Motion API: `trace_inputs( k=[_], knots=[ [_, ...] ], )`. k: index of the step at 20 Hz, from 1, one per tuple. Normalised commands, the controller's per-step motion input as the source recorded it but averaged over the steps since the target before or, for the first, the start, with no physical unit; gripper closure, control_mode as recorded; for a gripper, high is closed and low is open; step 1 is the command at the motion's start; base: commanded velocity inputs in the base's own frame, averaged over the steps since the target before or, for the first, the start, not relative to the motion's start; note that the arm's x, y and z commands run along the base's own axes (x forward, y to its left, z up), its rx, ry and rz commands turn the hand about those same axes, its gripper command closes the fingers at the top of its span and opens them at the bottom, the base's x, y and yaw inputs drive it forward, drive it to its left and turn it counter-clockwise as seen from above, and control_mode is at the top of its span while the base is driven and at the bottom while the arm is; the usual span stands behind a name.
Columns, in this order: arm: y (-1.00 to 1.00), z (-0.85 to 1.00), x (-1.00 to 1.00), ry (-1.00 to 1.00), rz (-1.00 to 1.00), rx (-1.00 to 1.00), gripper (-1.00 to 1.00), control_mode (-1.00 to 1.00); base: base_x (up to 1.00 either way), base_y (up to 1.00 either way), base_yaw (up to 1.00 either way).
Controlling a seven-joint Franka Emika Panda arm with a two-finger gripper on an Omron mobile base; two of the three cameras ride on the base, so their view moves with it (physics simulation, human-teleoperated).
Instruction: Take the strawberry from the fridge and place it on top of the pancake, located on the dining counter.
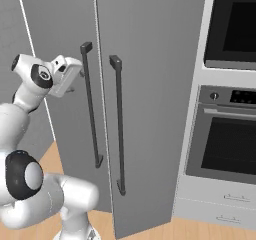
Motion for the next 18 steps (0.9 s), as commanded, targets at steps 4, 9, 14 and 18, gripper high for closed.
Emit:
trace_inputs(
  k=[4, 9, 14, 18],
  knots=[
    [-0.08, -0.04, 0.45, 0.07, -0.01, -0.03, -1.00, -1.00, 0.00, 0.00, 0.00],
    [-0.37, 0.00, 0.22, 0.04, 0.00, 0.00, -1.00, -1.00, 0.00, 0.00, 0.00],
    [-0.42, 0.00, 0.12, 0.04, 0.00, 0.00, -1.00, -1.00, 0.00, 0.00, 0.00],
    [-0.34, -0.01, 0.14, 0.07, 0.00, 0.00, -1.00, -1.00, 0.00, 0.00, 0.00]
  ],
)
